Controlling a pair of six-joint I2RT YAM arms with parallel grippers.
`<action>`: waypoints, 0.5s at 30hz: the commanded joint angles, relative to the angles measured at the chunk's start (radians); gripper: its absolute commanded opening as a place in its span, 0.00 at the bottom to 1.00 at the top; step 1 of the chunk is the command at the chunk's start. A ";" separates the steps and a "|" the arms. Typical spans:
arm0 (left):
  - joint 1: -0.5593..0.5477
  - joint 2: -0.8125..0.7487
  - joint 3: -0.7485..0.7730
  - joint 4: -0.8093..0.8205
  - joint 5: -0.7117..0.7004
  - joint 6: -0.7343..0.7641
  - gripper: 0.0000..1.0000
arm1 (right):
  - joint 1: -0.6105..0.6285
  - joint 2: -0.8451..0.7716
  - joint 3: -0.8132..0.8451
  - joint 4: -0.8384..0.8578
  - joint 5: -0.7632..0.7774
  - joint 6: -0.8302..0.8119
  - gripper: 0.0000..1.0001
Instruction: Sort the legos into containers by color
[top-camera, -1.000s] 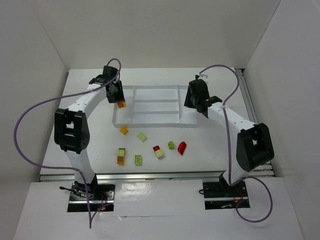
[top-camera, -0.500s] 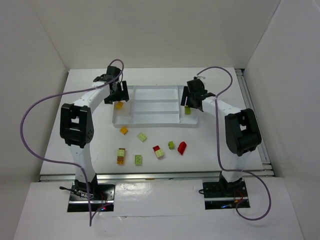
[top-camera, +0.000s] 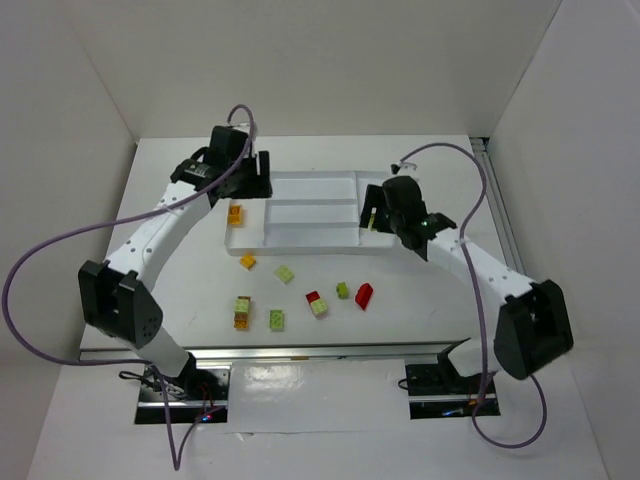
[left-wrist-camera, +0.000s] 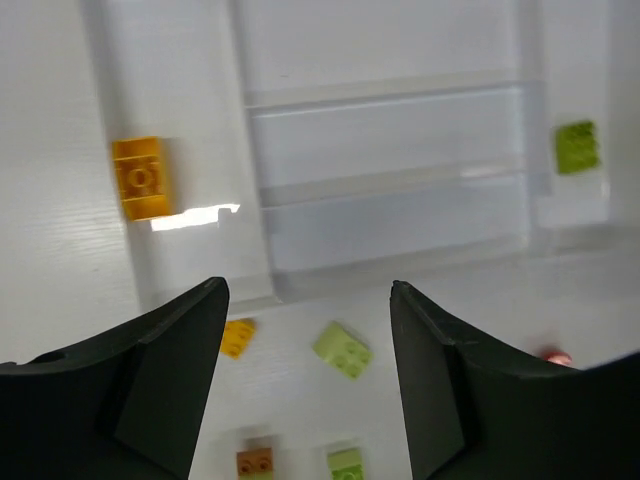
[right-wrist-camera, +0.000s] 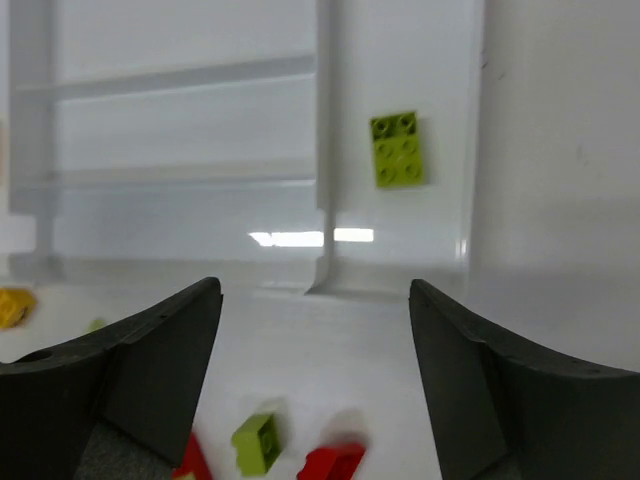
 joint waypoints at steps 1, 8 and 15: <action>-0.085 -0.046 -0.048 -0.030 0.080 0.035 0.76 | 0.107 -0.103 -0.108 -0.113 -0.022 0.106 0.85; -0.180 -0.135 -0.154 0.033 0.079 0.012 0.71 | 0.170 -0.244 -0.283 -0.207 -0.131 0.278 1.00; -0.180 -0.154 -0.218 0.066 0.093 0.003 0.67 | 0.181 -0.255 -0.426 -0.074 -0.251 0.356 0.94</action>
